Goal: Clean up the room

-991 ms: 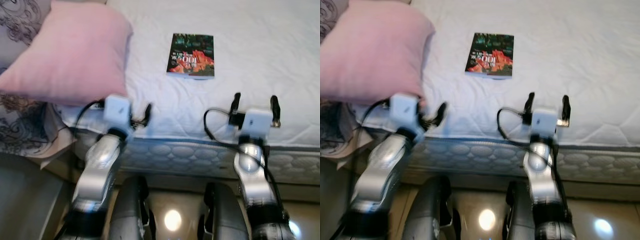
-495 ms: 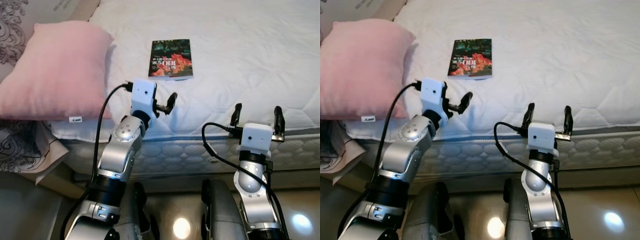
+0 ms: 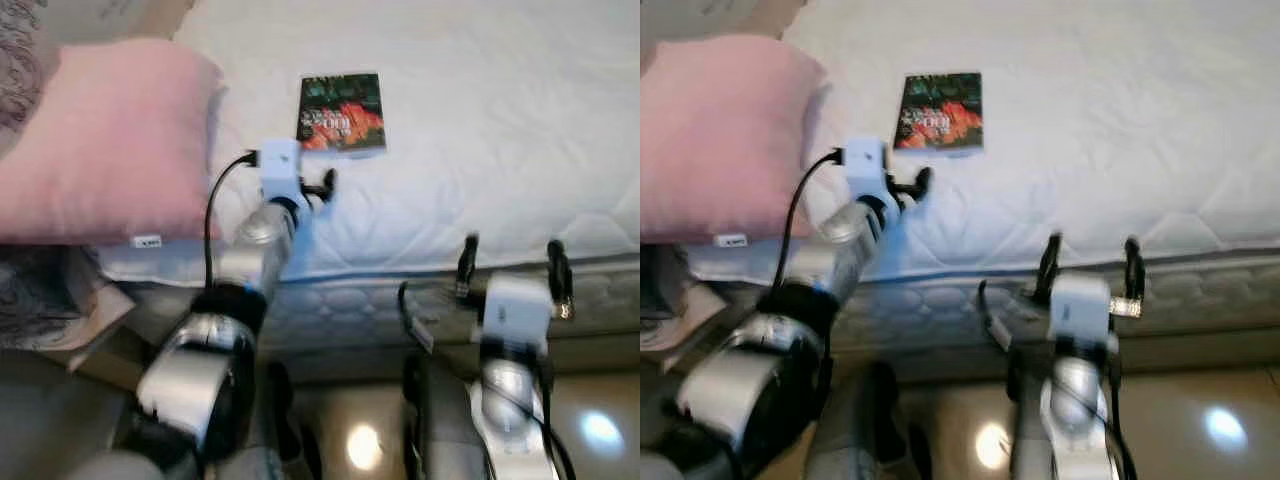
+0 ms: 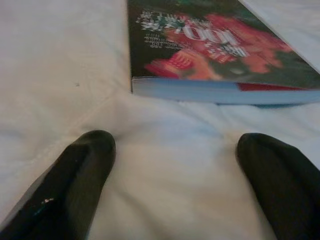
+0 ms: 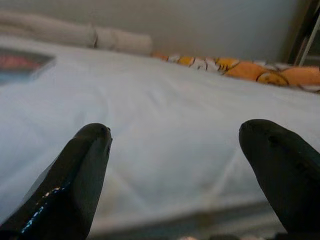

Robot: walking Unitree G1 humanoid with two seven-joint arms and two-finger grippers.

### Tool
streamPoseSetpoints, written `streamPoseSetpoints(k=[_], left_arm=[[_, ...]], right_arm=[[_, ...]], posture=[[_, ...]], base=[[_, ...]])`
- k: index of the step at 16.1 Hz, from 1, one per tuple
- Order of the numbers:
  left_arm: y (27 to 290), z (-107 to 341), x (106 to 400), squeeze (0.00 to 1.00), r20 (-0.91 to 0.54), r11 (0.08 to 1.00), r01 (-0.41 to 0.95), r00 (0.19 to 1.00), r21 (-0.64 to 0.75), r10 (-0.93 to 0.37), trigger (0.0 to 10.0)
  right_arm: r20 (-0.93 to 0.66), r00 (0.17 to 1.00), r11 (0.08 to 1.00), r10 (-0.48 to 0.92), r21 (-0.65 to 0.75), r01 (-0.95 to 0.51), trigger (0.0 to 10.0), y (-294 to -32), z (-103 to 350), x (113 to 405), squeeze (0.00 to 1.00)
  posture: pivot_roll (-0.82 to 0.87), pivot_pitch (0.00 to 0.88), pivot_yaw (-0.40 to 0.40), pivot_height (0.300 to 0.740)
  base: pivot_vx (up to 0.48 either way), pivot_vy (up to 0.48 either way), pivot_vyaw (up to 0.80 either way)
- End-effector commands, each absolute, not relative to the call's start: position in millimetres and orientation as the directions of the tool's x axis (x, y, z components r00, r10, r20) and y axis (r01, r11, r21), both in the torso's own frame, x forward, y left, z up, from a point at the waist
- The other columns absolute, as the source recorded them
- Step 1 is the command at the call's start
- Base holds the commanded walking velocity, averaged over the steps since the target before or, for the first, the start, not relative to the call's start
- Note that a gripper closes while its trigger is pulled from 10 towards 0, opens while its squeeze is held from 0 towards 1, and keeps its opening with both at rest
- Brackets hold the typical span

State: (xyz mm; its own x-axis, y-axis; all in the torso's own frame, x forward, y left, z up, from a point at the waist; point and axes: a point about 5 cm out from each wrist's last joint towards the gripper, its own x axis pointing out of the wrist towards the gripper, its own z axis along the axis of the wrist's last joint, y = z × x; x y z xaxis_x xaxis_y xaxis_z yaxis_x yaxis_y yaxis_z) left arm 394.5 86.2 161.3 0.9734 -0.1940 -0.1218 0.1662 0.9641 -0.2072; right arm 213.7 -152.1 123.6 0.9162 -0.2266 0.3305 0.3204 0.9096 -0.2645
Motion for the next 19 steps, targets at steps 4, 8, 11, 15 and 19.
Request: streamPoseSetpoints(k=[4, 8, 11, 15, 19], left_arm=[[84, 155, 400, 0.0, -0.213, 0.903, 0.021, 0.969, -0.429, -0.124, 10.0], [63, 152, 397, 0.0, -0.26, 0.755, -0.035, 0.948, -0.655, -0.182, 10.0], [56, 158, 398, 0.0, -0.261, 0.657, -0.069, 0.945, -0.751, -0.199, 10.0], [45, 162, 398, 0.0, -0.243, 0.614, -0.061, 0.945, -0.787, -0.219, 10.0], [28, 184, 400, 0.0, -0.115, 0.494, 0.039, 0.954, -0.869, -0.279, 10.0]], right_arm=[[0.27, 0.942, 0.907, -0.202, -0.311, 0.284, 10.0, -155, 128, 180, 0.0], [0.249, 0.948, 0.907, -0.2, -0.318, 0.275, 10.0, -153, 132, 175, 0.0], [0.231, 0.952, 0.91, -0.201, -0.316, 0.269, 10.0, -149, 132, 171, 0.0], [0.221, 0.953, 0.911, -0.207, -0.311, 0.27, 10.0, -147, 132, 171, 0.0], [0.219, 0.954, 0.911, -0.206, -0.313, 0.268, 10.0, -144, 132, 171, 0.0]], posture=[[-0.35, 0.283, 0.139, 0.583], [-0.36, 0.291, 0.144, 0.583], [-0.37, 0.296, 0.152, 0.583], [-0.37, 0.297, 0.16, 0.583], [-0.37, 0.297, 0.165, 0.583]], base=[[0.0, 0.0, 0.0], [0.0, 0.0, 0.0], [0.0, 0.0, 0.0], [0.0, 0.0, 0.0], [0.0, 0.0, 0.0]])
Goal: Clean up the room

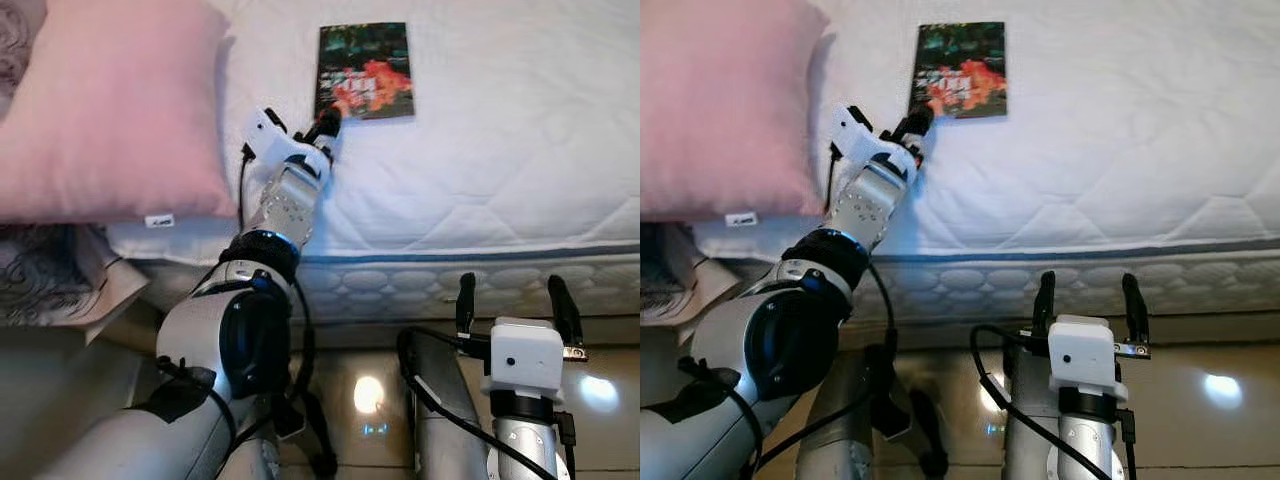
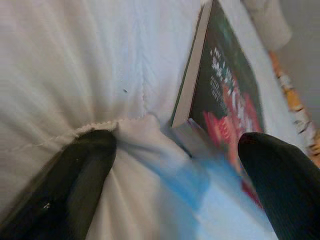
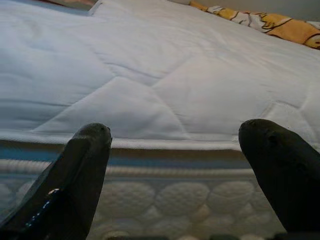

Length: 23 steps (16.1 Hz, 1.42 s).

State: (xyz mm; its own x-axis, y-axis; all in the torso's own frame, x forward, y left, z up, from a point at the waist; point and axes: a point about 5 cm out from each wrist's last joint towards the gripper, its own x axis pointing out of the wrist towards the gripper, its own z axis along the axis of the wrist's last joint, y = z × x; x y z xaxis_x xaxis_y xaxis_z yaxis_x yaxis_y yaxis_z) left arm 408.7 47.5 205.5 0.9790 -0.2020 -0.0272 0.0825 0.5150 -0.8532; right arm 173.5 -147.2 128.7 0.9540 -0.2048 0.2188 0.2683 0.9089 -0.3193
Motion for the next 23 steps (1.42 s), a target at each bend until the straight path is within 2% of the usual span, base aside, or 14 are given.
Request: streamPoseSetpoints(k=[1, 4, 5, 6, 7, 9, 11, 12, 13, 15, 17, 19, 20, 23], left_arm=[[24, 193, 400, 0.0, -0.075, 0.445, 0.067, 0.953, -0.893, -0.293, 10.0], [11, 203, 399, 0.0, -0.03, 0.4, 0.11, 0.944, -0.91, -0.329, 10.0], [-2, 209, 395, 0.0, 0.006, 0.511, 0.213, 0.926, -0.833, -0.376, 10.0], [-9, 210, 392, 0.0, 0.034, 0.662, 0.331, 0.907, -0.672, -0.42, 10.0], [-8, 211, 390, 0.0, 0.072, 0.764, 0.417, 0.894, -0.492, -0.442, 10.0], [11, 204, 386, 0.0, 0.157, 0.846, 0.493, 0.869, -0.203, -0.469, 10.0], [36, 208, 369, 0.0, 0.284, 0.851, 0.524, 0.821, -0.025, -0.496, 10.0], [40, 212, 362, 0.0, 0.322, 0.849, 0.528, 0.801, 0.017, -0.505, 10.0], [49, 221, 343, 0.0, 0.398, 0.848, 0.52, 0.76, 0.103, -0.514, 10.0], [58, 227, 329, 0.0, 0.451, 0.866, 0.46, 0.742, 0.198, -0.497, 10.0], [73, 220, 317, 0.0, 0.437, 0.872, 0.391, 0.757, 0.295, -0.487, 10.0], [109, 198, 310, 0.0, 0.301, 0.89, 0.356, 0.848, 0.285, -0.436, 10.0], [107, 201, 310, 0.0, 0.304, 0.889, 0.358, 0.846, 0.286, -0.439, 10.0], [78, 217, 313, 0.0, 0.353, 0.874, 0.393, 0.804, 0.288, -0.478, 10.0]], right_arm=[[0.219, 0.954, 0.911, -0.204, -0.313, 0.267, 10.0, -143, 132, 171, 0.0], [0.222, 0.954, 0.911, -0.202, -0.315, 0.266, 10.0, -143, 132, 172, 0.0], [0.222, 0.954, 0.91, -0.202, -0.316, 0.266, 10.0, -142, 131, 173, 0.0], [0.224, 0.953, 0.913, -0.204, -0.308, 0.268, 10.0, -142, 131, 175, 0.0], [0.227, 0.95, 0.917, -0.215, -0.289, 0.277, 10.0, -142, 131, 178, 0.0], [0.244, 0.944, 0.918, -0.224, -0.273, 0.288, 10.0, -146, 131, 187, 0.0], [0.265, 0.941, 0.919, -0.21, -0.274, 0.282, 10.0, -149, 130, 202, 0.0], [0.272, 0.94, 0.92, -0.206, -0.274, 0.281, 10.0, -150, 130, 206, 0.0], [0.289, 0.936, 0.922, -0.202, -0.267, 0.281, 10.0, -152, 132, 216, 0.0], [0.311, 0.93, 0.925, -0.195, -0.258, 0.28, 10.0, -153, 136, 230, 0.0], [0.342, 0.919, 0.925, -0.196, -0.247, 0.289, 10.0, -157, 141, 243, 0.0], [0.372, 0.901, 0.924, -0.221, -0.216, 0.316, 10.0, -164, 149, 239, 0.0], [0.376, 0.899, 0.921, -0.226, -0.218, 0.323, 10.0, -165, 150, 239, 0.0], [0.402, 0.887, 0.933, -0.225, -0.174, 0.316, 10.0, -165, 158, 252, 0.0]], posture=[[-0.37, 0.297, 0.166, 0.583], [-0.37, 0.296, 0.168, 0.583], [-0.37, 0.289, 0.172, 0.583], [-0.36, 0.28, 0.175, 0.583], [-0.35, 0.27, 0.178, 0.583], [-0.31, 0.221, 0.179, 0.583], [-0.26, 0.161, 0.175, 0.583], [-0.25, 0.142, 0.172, 0.583], [-0.22, 0.112, 0.165, 0.583], [-0.19, 0.071, 0.153, 0.583], [-0.16, 0.022, 0.15, 0.583], [-0.14, 0.0, 0.147, 0.583], [-0.14, 0.0, 0.147, 0.583], [-0.17, 0.0, 0.154, 0.583]], base=[[0.0, 0.0, 0.0], [0.0, 0.0, 0.0], [0.0, 0.0, 0.0], [0.0, 0.0, 0.0], [0.0, 0.0, 0.0], [0.0, 0.0, 0.0], [0.0, 0.0, 0.0], [0.0, 0.0, 0.0], [0.0, 0.0, 0.0], [0.0, 0.0, 0.0], [0.0, 0.0, 0.0], [0.0, 0.0, 0.0], [0.0, 0.0, 0.0], [0.0, 0.0, -0.19]])
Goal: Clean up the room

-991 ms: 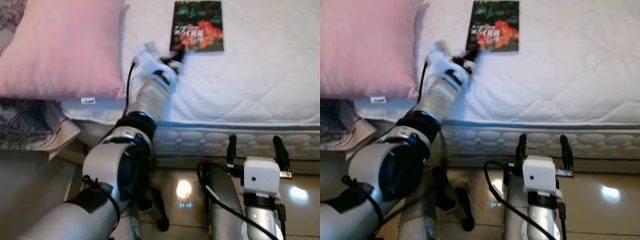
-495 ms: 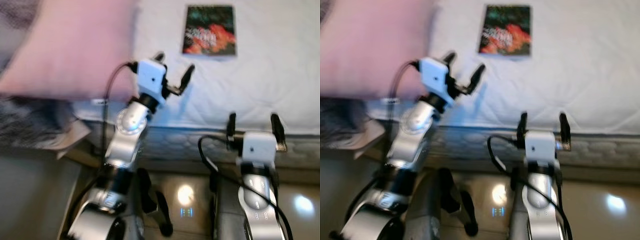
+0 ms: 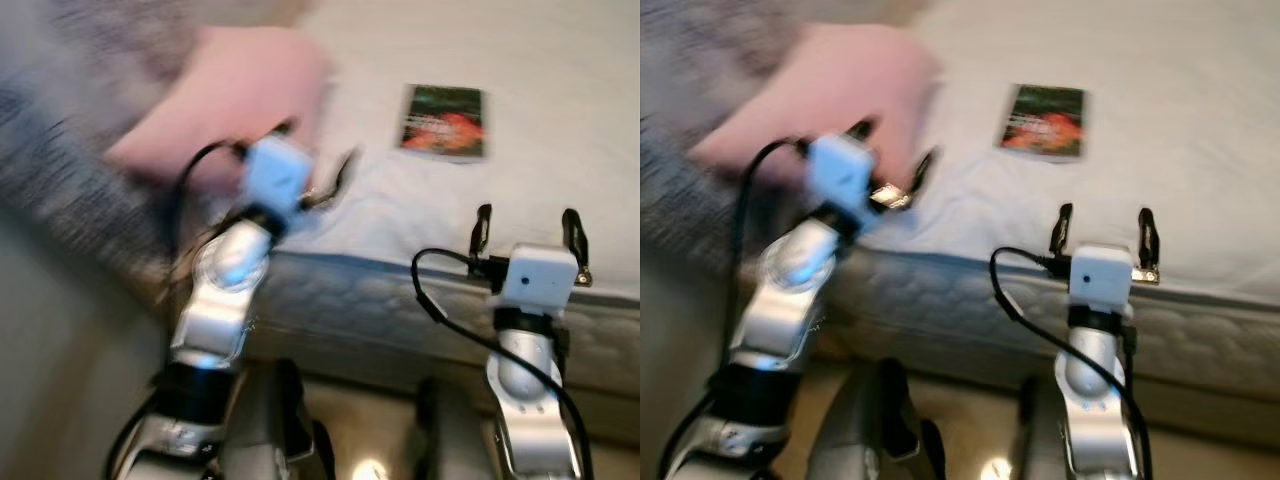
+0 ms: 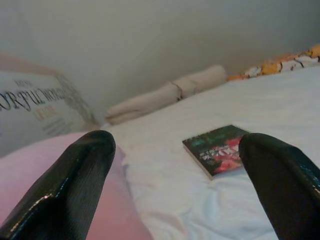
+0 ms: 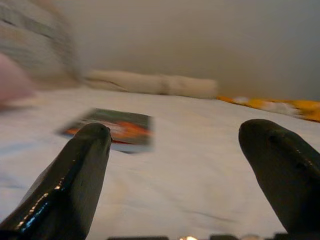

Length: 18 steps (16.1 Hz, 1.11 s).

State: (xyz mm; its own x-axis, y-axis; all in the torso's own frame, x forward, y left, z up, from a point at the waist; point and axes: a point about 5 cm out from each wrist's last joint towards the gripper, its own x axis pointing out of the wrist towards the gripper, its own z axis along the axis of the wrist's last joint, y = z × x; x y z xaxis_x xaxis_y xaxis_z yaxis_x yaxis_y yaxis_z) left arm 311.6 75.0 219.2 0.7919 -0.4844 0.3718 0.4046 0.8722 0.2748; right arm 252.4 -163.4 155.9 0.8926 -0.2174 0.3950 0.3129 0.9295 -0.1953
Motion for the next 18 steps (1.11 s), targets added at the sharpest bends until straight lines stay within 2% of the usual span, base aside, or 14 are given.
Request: streamPoseSetpoints(k=[1, 7, 8, 10, 11, 12, 13, 15, 18], left_arm=[[75, 209, 313, 0.0, 0.31, 0.858, 0.422, 0.807, 0.294, -0.503, 10.0], [71, 188, 319, 0.0, 0.204, 0.834, 0.492, 0.815, 0.249, -0.542, 10.0], [78, 180, 324, 0.0, 0.174, 0.86, 0.466, 0.848, 0.209, -0.501, 10.0], [104, 158, 335, 0.0, 0.08, 0.944, 0.326, 0.941, 0.047, -0.328, 10.0], [130, 132, 334, 0.0, -0.049, 0.984, 0.158, 0.986, -0.078, -0.162, 10.0], [138, 123, 329, 0.0, -0.084, 0.99, 0.115, 0.989, -0.076, -0.122, 10.0], [138, 122, 321, 0.0, -0.066, 0.99, 0.137, 0.988, -0.03, -0.139, 10.0], [131, 131, 317, 0.0, -0.014, 0.986, 0.167, 0.986, 0.025, -0.167, 10.0], [123, 139, 318, 0.0, 0.022, 0.977, 0.196, 0.98, 0.08, -0.199, 10.0]], right_arm=[[0.406, 0.882, 0.934, -0.237, -0.156, 0.322, 10.0, -167, 162, 256, 0.0], [0.386, 0.892, 0.937, -0.237, -0.151, 0.314, 10.0, -167, 154, 258, 0.0], [0.368, 0.904, 0.946, -0.218, -0.148, 0.288, 10.0, -166, 151, 260, 0.0], [0.276, 0.942, 0.974, -0.192, -0.066, 0.218, 10.0, -163, 138, 265, 0.0], [0.188, 0.965, 0.983, -0.181, 0.012, 0.182, 10.0, -163, 124, 268, 0.02], [0.155, 0.976, 0.988, -0.153, 0.012, 0.153, 10.0, -162, 118, 270, 0.04], [0.153, 0.978, 0.99, -0.142, 0.002, 0.143, 10.0, -162, 117, 271, 0.04], [0.157, 0.98, 0.992, -0.121, -0.003, 0.123, 10.0, -161, 116, 276, 0.11], [0.162, 0.983, 0.996, -0.086, -0.003, 0.088, 10.0, -160, 116, 284, 0.12]], posture=[[-0.19, 0.0, 0.159, 0.583], [-0.2, 0.0, 0.167, 0.639], [-0.19, 0.0, 0.156, 0.653], [-0.18, 0.0, 0.14, 0.666], [-0.17, 0.0, 0.127, 0.679], [-0.16, 0.0, 0.119, 0.689], [-0.14, 0.0, 0.111, 0.698], [-0.11, 0.0, 0.095, 0.717], [-0.09, 0.0, 0.088, 0.735]], base=[[0.0, 0.0, -0.49], [0.0, 0.0, -0.08], [0.0, 0.0, 0.0], [0.0, 0.0, 0.0], [0.0, 0.0, 0.0], [0.0, 0.0, 0.0], [0.0, 0.0, 0.0], [0.0, 0.0, 0.0], [0.0, 0.0, 0.0]])
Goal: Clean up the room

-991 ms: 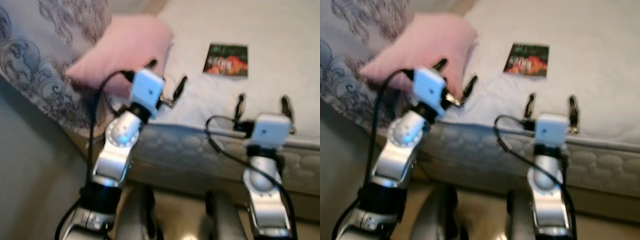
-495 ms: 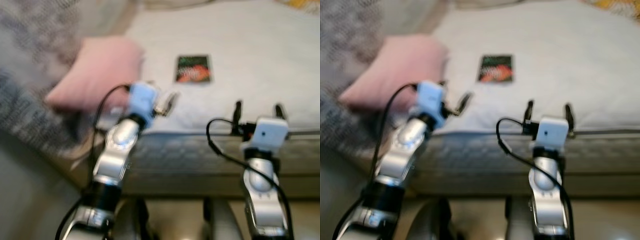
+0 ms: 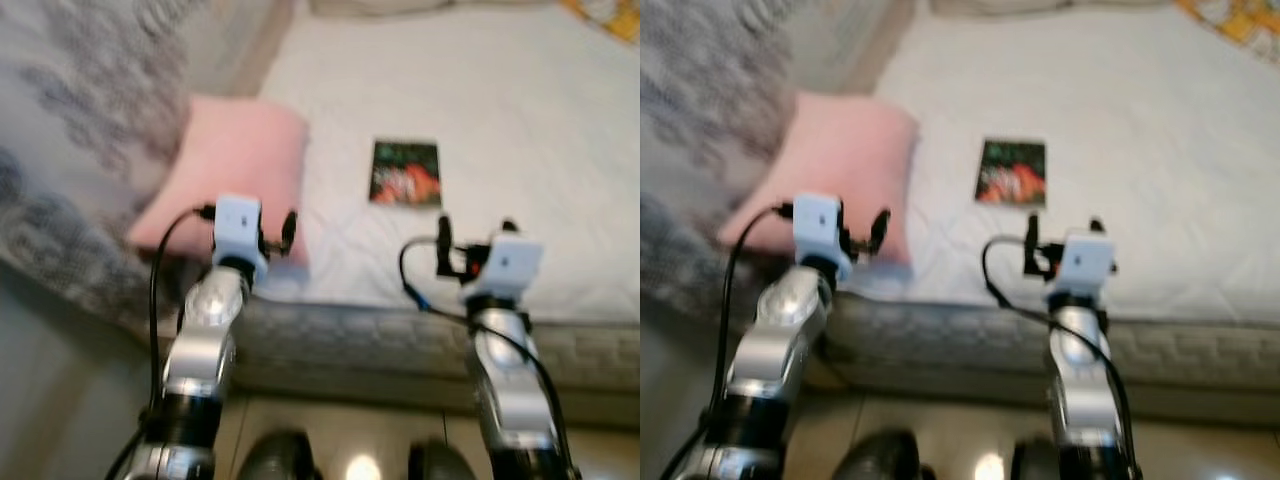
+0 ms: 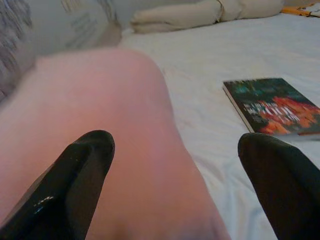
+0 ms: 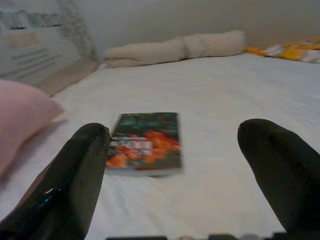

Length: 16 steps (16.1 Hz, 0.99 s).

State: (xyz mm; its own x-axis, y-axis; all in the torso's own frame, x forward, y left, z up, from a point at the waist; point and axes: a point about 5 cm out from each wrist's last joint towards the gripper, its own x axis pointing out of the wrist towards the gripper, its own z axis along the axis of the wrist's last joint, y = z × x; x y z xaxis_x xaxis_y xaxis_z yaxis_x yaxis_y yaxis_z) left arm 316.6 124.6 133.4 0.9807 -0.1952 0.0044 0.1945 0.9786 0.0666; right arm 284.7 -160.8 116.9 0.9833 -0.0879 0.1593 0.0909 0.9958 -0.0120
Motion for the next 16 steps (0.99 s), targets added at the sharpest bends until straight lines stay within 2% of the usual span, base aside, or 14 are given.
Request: streamPoseSetpoints(k=[1, 6, 7, 8, 9, 10, 13, 16], left_arm=[[121, 143, 317, 0.0, 0.046, 0.972, 0.209, 0.976, 0.111, -0.215, 10.0], [113, 150, 317, 0.0, 0.091, 0.966, 0.222, 0.968, 0.131, -0.234, 10.0], [116, 148, 316, 0.0, 0.075, 0.978, 0.196, 0.977, 0.065, -0.201, 10.0], [132, 138, 316, 0.0, 0.022, 0.996, 0.081, 0.997, -0.026, -0.081, 10.0], [151, 122, 313, 0.0, -0.045, 0.999, -0.008, 0.999, -0.054, 0.006, 10.0], [155, 118, 311, 0.0, -0.054, 0.999, -0.014, 0.998, -0.04, 0.012, 10.0], [141, 120, 303, 0.0, -0.014, 0.991, 0.122, 0.992, 0.058, -0.122, 10.0], [114, 134, 301, 0.0, 0.054, 0.956, 0.274, 0.958, 0.1, -0.281, 10.0]], right_arm=[[0.167, 0.983, 0.997, -0.075, -0.007, 0.077, 10.0, -160, 117, 288, 0.12], [0.19, 0.978, 0.996, -0.082, -0.014, 0.086, 10.0, -162, 119, 292, 0.14], [0.222, 0.968, 0.993, -0.115, 0.002, 0.117, 10.0, -168, 123, 291, 0.16], [0.253, 0.957, 0.99, -0.141, 0.01, 0.143, 10.0, -174, 127, 285, 0.18], [0.246, 0.96, 0.99, -0.135, -0.013, 0.143, 10.0, -178, 121, 275, 0.18], [0.236, 0.963, 0.99, -0.131, -0.024, 0.141, 10.0, -179, 117, 271, 0.18], [0.21, 0.966, 0.987, -0.149, -0.033, 0.16, 10.0, -185, 106, 260, 0.18], [0.22, 0.958, 0.982, -0.181, -0.019, 0.19, 10.0, -183, 107, 264, 0.17]], posture=[[-0.09, 0.0, 0.085, 0.74], [-0.08, 0.0, 0.074, 0.74], [-0.08, 0.0, 0.072, 0.74], [-0.08, 0.0, 0.069, 0.74], [-0.08, 0.0, 0.063, 0.74], [-0.08, 0.0, 0.063, 0.74], [-0.08, 0.0, 0.072, 0.74], [-0.1, 0.0, 0.084, 0.74]], base=[[0.0, 0.0, 0.0], [0.0, 0.0, 0.0], [0.0, 0.0, 0.0], [0.0, 0.0, 0.0], [0.0, 0.0, 0.0], [0.0, 0.0, -0.43], [0.0, 0.0, -0.44], [0.451, 0.0, -0.29]])
